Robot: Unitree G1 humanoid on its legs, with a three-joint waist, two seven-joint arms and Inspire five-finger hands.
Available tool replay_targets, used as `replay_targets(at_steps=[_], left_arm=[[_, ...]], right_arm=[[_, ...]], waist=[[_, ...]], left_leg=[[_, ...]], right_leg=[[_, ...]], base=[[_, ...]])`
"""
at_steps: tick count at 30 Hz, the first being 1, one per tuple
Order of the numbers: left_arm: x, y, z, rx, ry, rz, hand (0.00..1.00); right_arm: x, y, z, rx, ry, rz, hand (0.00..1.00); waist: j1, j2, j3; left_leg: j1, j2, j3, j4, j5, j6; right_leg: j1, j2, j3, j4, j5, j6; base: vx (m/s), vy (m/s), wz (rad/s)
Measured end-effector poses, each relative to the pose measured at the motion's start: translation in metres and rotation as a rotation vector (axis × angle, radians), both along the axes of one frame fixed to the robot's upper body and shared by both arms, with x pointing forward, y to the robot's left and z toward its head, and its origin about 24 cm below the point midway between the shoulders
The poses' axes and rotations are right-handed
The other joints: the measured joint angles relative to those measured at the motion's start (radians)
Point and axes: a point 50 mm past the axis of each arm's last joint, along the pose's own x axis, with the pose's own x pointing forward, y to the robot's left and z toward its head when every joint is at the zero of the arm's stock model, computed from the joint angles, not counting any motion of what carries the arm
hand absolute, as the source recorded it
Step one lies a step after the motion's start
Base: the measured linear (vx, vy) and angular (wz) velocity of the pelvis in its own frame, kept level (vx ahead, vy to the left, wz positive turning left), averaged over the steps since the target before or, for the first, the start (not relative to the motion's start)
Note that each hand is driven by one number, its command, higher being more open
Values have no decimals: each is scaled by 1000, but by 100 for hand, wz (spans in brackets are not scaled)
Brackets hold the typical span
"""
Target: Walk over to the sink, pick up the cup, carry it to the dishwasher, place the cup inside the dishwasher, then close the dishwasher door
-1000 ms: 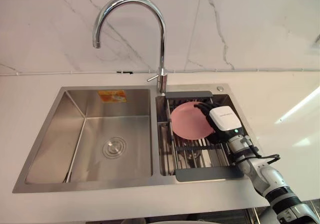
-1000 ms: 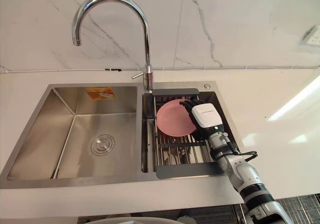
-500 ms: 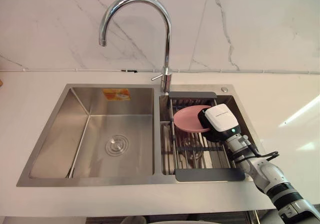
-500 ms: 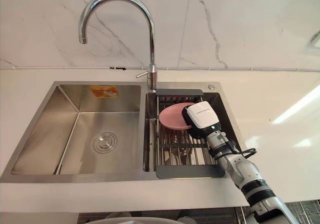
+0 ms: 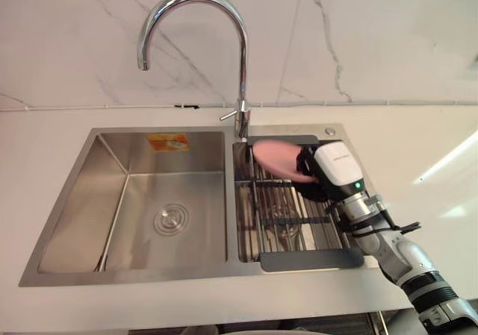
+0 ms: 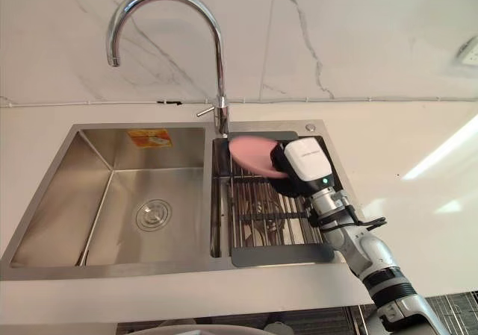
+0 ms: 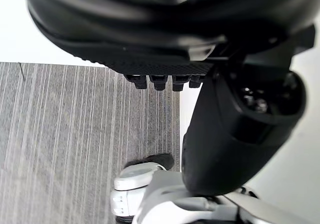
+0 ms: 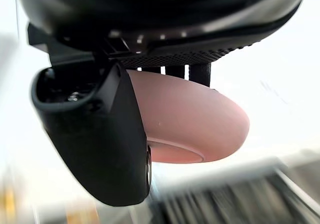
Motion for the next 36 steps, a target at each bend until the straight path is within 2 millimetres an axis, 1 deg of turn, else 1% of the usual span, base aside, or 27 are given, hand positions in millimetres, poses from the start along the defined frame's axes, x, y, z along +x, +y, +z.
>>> replay_targets(at_steps=[2, 4, 7, 10, 12, 14, 15, 17, 18, 19, 20, 21, 22, 23, 25, 27, 28, 29, 30, 31, 32, 33, 34, 35, 36], left_arm=[[-4, -3, -1, -27, 25, 25, 100], [-7, -3, -2, -54, 47, 33, 100], [-16, -6, -5, -98, 98, 48, 100], [-24, -8, -7, -109, 143, 64, 100], [-25, -9, -8, -113, 159, 71, 100], [-26, -8, -8, -111, 171, 104, 100], [-27, -9, -8, -109, 174, 109, 100], [-32, -10, -9, -109, 187, 141, 100], [-33, -11, -9, -108, 191, 152, 100], [-35, -12, -10, -102, 200, 157, 100], [-37, -14, -10, -97, 205, 162, 100], [-38, -15, -10, -95, 208, 164, 100], [-38, -16, -10, -92, 210, 168, 100], [-38, -17, -11, -91, 211, 169, 100], [-38, -16, -10, -85, 217, 178, 100], [-37, -16, -10, -85, 223, 189, 100], [-36, -16, -10, -87, 227, 195, 100], [-37, -16, -11, -95, 242, 210, 100], [-37, -16, -11, -97, 244, 215, 100], [-36, -14, -10, -97, 248, 219, 100], [-37, -12, -10, -95, 240, 238, 100], [-37, -11, -10, -93, 242, 239, 100], [-34, -8, -9, -85, 242, 238, 100], [-31, -1, -7, -64, 229, 232, 100], [-28, 5, -5, -48, 215, 238, 100]], right_arm=[[-1, -8, 18, 147, -57, -7, 0], [-4, -13, 24, 202, -83, -23, 0], [-14, -19, 28, 244, -134, -63, 0], [-23, -26, 32, 286, -193, -105, 0], [-29, -33, 35, 341, -249, -152, 0], [-42, -48, 39, 410, -330, -252, 0], [-45, -52, 40, 425, -350, -281, 0], [-58, -69, 44, 464, -407, -389, 0], [-62, -74, 43, 467, -413, -421, 0], [-70, -84, 41, 469, -424, -492, 0], [-78, -95, 37, 467, -425, -566, 0], [-82, -100, 35, 466, -426, -602, 0], [-90, -109, 32, 476, -436, -673, 0], [-94, -113, 29, 490, -444, -705, 0], [-106, -120, 16, 547, -461, -817, 0], [-116, -121, 4, 577, -454, -881, 0], [-119, -120, -1, 591, -441, -900, 0], [-121, -116, -9, 626, -427, -916, 0], [-121, -114, -11, 642, -425, -921, 0], [-122, -112, -14, 657, -422, -932, 0], [-125, -114, -14, 660, -437, -946, 0], [-126, -115, -13, 659, -444, -950, 0], [-127, -116, -12, 661, -464, -954, 0], [-125, -114, -11, 671, -478, -945, 0], [-121, -111, -10, 681, -482, -927, 0]], waist=[[0, 2, -2], [0, 5, -4], [-8, 20, -14], [-42, 33, -21], [-53, 36, -23], [-67, 39, -25], [-69, 39, -25], [-82, 40, -26], [-89, 41, -26], [-100, 41, -28], [-108, 35, -28], [-111, 37, -30], [-116, 38, -30], [-120, 38, -30], [-142, 34, -28], [-152, 33, -28], [-155, 34, -28], [-158, 40, -27], [-152, 40, -27], [-151, 39, -24], [-146, 44, -27], [-144, 42, -28], [-141, 34, -31], [-136, 10, -40], [-135, -5, -40]], left_leg=[[6, 0, 10, 0, -2, -2], [12, 2, 24, 0, -4, -4], [25, 6, 54, 0, -12, -11], [35, 11, 83, -2, -21, -20], [35, 13, 102, -2, -22, -22], [42, 15, 123, -2, -22, -23], [45, 15, 131, -3, -23, -24], [52, 15, 164, -1, -24, -25], [55, 14, 168, -1, -24, -26], [60, 14, 178, -1, -25, -27], [61, 11, 194, -4, -25, -27], [60, 10, 204, -6, -24, -27], [54, 7, 224, -7, -24, -27], [52, 5, 236, -8, -24, -27], [40, 0, 280, -10, -24, -27], [35, -2, 315, -20, -25, -28], [34, 1, 329, -32, -25, -27], [28, 28, 363, -43, -19, 3], [29, 38, 387, -45, -15, 11], [29, 64, 422, -45, -10, 18], [27, 94, 443, -32, -10, 18], [22, 102, 444, -24, -10, 17], [7, 119, 444, 3, -9, 16], [-23, 135, 442, 66, -9, 10], [-47, 145, 441, 114, -18, 5]], right_leg=[[2, 0, 9, 0, 1, -2], [2, 1, 22, 0, 3, -3], [0, 6, 54, 0, 5, -4], [-7, 12, 79, 0, 6, -5], [-19, 16, 100, -1, 10, -10], [-25, 20, 120, -4, 12, -11], [-27, 20, 127, -4, 12, -11], [-41, 22, 159, -4, 12, -14], [-41, 22, 162, -4, 12, -14], [-41, 22, 166, -4, 12, -14], [-51, 20, 176, -4, 11, -15], [-58, 20, 182, -2, 11, -15], [-79, 16, 184, 8, 10, -16], [-92, 13, 184, 16, 9, -17], [-140, 0, 182, 45, 3, -28], [-177, -8, 155, 77, -23, -63], [-191, -15, 103, 97, -57, -88], [-201, -32, -6, 137, -105, -118], [-209, -47, -51, 177, -110, -128], [-220, -73, -121, 284, -127, -147], [-207, -109, -159, 412, -163, -143], [-197, -121, -161, 448, -179, -139], [-169, -147, -158, 515, -213, -130], [-136, -169, -153, 551, -211, -126], [-134, -155, -139, 522, -204, -97]], base=[[-3, 23, -11], [-5, 23, -21], [5, 21, -29], [5, 20, -29], [-15, 13, -29], [-31, 10, -28], [-45, 15, -33], [-54, 23, -38], [-47, 23, -30], [-47, 35, -29], [-42, 42, -34], [-33, 45, -46], [-26, 49, -42], [-36, 71, -56], [-47, 93, -63], [-44, 78, -62], [-85, 108, -79], [-110, 110, -88], [-124, 99, -100], [-74, 3, -90], [-39, -18, -68], [1, -81, -32], [58, -137, -3], [76, -201, -8], [71, -273, -35]])
